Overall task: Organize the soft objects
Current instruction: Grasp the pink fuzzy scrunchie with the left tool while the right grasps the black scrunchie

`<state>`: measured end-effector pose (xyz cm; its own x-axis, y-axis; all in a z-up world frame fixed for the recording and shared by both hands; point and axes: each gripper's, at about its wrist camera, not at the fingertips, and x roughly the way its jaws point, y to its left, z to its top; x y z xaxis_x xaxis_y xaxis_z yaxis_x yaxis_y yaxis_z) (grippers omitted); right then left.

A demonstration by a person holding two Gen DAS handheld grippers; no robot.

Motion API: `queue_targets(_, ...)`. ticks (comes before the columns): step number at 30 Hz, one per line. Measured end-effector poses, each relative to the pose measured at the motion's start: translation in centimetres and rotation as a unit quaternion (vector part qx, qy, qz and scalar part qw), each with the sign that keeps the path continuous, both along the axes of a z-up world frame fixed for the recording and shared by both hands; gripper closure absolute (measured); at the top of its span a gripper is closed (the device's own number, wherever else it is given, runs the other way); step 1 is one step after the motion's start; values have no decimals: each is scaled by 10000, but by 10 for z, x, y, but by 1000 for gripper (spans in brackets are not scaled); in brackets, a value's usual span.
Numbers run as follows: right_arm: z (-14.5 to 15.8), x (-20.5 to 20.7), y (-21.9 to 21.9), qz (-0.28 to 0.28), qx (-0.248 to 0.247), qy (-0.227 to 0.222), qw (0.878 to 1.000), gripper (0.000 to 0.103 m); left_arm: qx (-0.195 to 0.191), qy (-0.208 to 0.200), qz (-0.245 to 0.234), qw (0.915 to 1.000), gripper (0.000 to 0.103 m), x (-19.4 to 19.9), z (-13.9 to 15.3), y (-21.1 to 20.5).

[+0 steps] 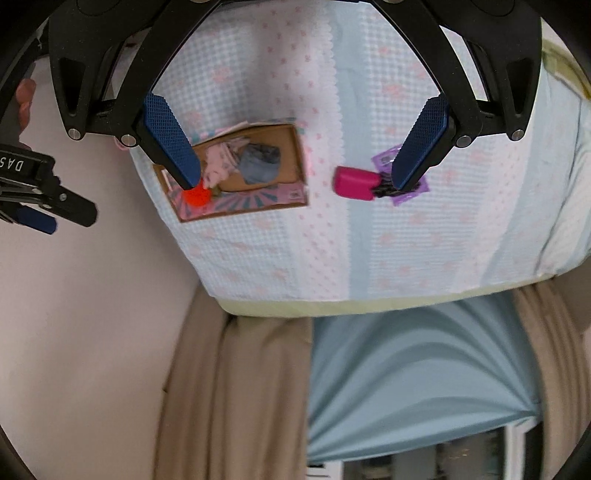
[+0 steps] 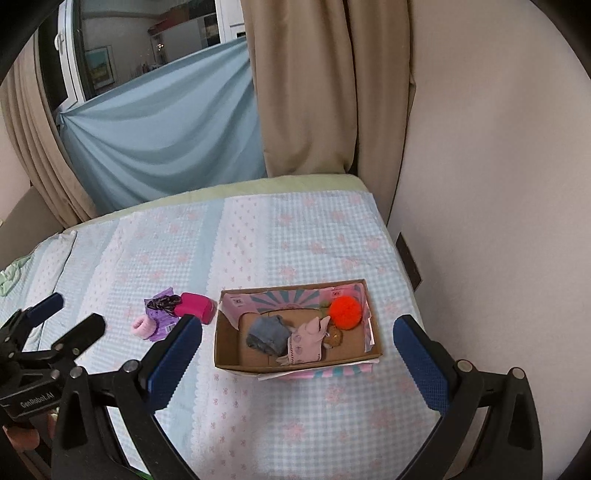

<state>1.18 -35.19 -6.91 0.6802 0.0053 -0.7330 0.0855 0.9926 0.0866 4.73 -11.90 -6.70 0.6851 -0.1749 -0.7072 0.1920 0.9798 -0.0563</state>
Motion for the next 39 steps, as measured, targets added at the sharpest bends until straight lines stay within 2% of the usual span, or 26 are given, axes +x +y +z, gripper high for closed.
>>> queue_targets(4,1,-4,8,220,-26,-156,9996,0,205,-73,363,9991,0,-15,2,23)
queue_targets(8,-7,-5,24,478,-122,-370,9981,0,238,-47,723,9971,0,-28,-3,50)
queue_targets(12,-16,1,45,732,45,-367,9966,0,197,95,1043,9943,0,-33,-16,79)
queue_targets(17,-16,11,78,954,-40,-425,9945,0,44,221,1318,9910,0,-25,-29,119)
queue_targets(21,-18,28,111,995,-13,-404,9942,0,86,345,1326,9905,0,-8,-41,150)
queue_targets(28,-30,65,172,1027,46,-235,9944,0,-154,632,1345,9888,0,37,-69,203)
queue_targets(33,-49,101,214,992,66,-46,9950,0,-303,932,1317,9864,0,76,-103,238)
queue_targets(39,-77,148,256,1143,34,192,9933,0,-431,1302,1481,9794,0,115,-152,268)
